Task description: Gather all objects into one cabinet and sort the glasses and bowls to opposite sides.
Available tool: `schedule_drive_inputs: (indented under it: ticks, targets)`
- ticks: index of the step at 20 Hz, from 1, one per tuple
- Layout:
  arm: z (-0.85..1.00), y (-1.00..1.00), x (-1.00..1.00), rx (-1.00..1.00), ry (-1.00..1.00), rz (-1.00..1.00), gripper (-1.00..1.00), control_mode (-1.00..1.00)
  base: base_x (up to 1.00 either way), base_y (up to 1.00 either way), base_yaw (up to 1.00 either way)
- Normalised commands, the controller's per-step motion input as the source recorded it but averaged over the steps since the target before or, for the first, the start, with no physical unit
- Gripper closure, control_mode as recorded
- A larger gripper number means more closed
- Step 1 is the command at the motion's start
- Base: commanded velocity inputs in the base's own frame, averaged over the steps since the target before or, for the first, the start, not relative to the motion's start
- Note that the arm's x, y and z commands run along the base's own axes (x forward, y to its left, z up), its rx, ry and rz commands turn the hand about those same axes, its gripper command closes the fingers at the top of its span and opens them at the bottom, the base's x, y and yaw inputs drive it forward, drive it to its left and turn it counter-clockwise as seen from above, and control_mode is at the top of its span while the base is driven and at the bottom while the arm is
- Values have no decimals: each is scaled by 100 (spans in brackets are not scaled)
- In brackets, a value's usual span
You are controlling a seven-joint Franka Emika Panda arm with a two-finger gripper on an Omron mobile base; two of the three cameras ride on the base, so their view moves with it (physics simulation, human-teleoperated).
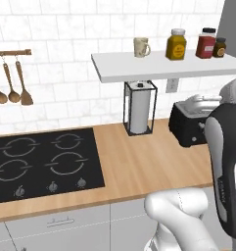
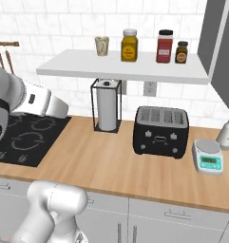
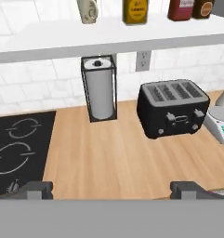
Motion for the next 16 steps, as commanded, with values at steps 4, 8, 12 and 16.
schedule_drive_inputs:
  ticks: [4, 8, 12, 16]
  targets:
    - [55, 0, 23, 4, -30, 0, -100, -100, 0, 0, 0]
    - [36, 0, 36, 4, -31, 1, -100, -100, 0, 0, 0]
    - [3, 0, 34, 0, -24, 10, -100, -100, 0, 0, 0]
    - [0, 0, 31, 0, -17, 19, -100, -100, 0, 0, 0]
